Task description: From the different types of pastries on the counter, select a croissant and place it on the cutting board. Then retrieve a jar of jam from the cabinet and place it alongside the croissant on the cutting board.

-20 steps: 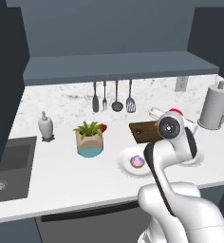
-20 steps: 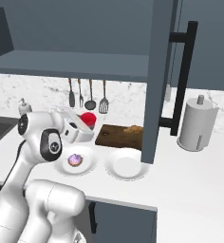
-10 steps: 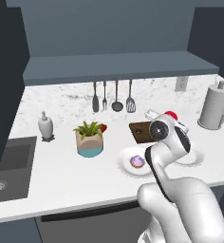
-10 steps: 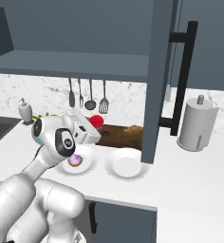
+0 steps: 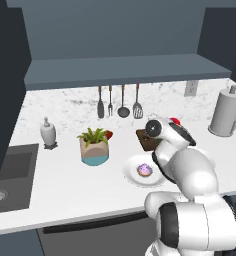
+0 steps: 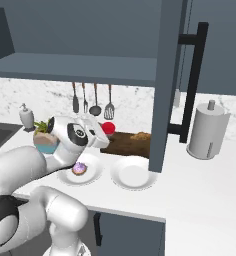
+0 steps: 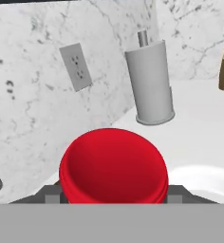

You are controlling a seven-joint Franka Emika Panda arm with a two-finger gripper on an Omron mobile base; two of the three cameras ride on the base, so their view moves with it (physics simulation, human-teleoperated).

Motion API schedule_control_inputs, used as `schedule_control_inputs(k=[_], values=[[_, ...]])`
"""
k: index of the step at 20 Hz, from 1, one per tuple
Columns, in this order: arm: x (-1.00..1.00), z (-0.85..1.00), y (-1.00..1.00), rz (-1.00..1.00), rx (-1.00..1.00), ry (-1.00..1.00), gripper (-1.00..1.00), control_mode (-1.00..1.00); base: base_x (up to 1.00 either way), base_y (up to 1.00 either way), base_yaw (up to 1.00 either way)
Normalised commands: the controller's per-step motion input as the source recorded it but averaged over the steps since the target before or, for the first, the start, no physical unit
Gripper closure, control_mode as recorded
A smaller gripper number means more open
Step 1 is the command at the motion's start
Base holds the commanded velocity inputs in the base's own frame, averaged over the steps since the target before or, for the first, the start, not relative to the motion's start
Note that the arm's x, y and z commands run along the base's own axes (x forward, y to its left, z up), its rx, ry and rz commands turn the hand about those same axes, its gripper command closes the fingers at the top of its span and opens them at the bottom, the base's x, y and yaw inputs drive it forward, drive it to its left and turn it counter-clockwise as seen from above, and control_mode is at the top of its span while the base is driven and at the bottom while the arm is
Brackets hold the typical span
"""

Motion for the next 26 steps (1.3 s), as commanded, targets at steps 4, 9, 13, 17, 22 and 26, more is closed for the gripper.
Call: schedule_control_inputs(k=[4, 9, 13, 17, 22, 26], values=[[0.60, -0.16, 0.00, -0.14, 0.05, 0.07, 1.00, -1.00, 0.00, 0.00, 0.00], [0.54, -0.11, 0.00, -0.15, 0.02, 0.06, 1.00, -1.00, 0.00, 0.00, 0.00], [0.30, -0.14, -0.02, -0.12, 0.00, 0.09, 1.00, -1.00, 0.00, 0.00, 0.00], [0.22, -0.37, -0.01, -0.09, 0.00, 0.16, 1.00, -1.00, 0.00, 0.00, 0.00], [0.30, -0.32, -0.01, -0.09, 0.00, 0.13, 1.00, -1.00, 0.00, 0.00, 0.00], [0.36, -0.19, -0.04, -0.07, 0.00, 0.04, 1.00, -1.00, 0.00, 0.00, 0.00]])
